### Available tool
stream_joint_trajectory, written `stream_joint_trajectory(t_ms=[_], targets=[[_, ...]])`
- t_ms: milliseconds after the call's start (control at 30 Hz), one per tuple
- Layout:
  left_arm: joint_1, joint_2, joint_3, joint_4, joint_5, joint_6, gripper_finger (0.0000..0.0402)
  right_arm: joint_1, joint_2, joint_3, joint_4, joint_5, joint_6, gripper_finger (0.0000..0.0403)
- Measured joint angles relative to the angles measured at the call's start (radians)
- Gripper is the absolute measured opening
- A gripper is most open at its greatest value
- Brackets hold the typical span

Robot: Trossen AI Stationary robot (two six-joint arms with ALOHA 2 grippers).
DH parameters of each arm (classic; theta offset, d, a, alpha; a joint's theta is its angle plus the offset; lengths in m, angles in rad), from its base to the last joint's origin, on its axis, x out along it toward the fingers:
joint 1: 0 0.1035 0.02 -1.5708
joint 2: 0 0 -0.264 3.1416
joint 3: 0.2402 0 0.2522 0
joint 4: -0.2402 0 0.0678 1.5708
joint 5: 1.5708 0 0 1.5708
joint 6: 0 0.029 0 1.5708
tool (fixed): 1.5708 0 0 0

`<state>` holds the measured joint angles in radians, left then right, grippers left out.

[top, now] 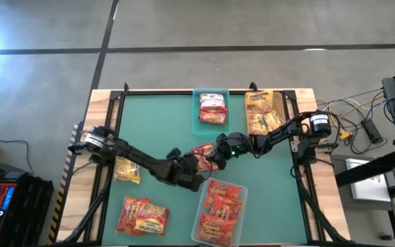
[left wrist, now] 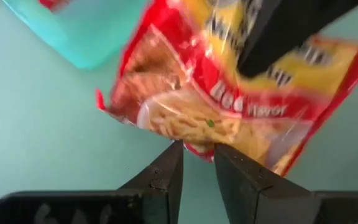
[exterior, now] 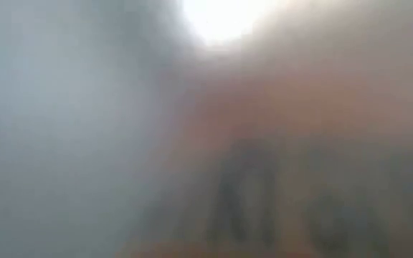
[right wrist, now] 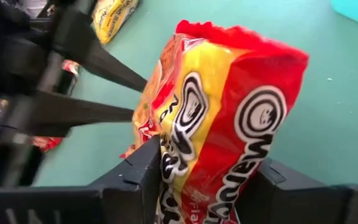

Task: Sort Maruchan noodles
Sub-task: Put the top red noodle pack into the transparent green bin

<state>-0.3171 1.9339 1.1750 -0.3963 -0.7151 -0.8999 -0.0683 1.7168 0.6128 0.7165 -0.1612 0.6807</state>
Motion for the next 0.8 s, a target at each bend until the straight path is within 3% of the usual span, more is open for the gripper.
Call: stream_joint_trajectory(t_ms=[233, 433, 800], targets=[[-0.036, -0.082, 0.0, -0.079, -0.107, -0.014, 0.0075, -0.007, -0.003, 0.0, -0.002, -0.01, 0.0, 0.0139], [-0.048, -0.117, 0.0, -0.213, -0.206, -0.133, 0.0075, -0.011, -0.042, 0.0, -0.002, -0.044, -0.003, 0.0138], [-0.048, -0.133, 0.007, -0.266, -0.27, -0.167, 0.0075, -0.095, -0.204, 0.0, -0.037, -0.046, -0.09, 0.0138]])
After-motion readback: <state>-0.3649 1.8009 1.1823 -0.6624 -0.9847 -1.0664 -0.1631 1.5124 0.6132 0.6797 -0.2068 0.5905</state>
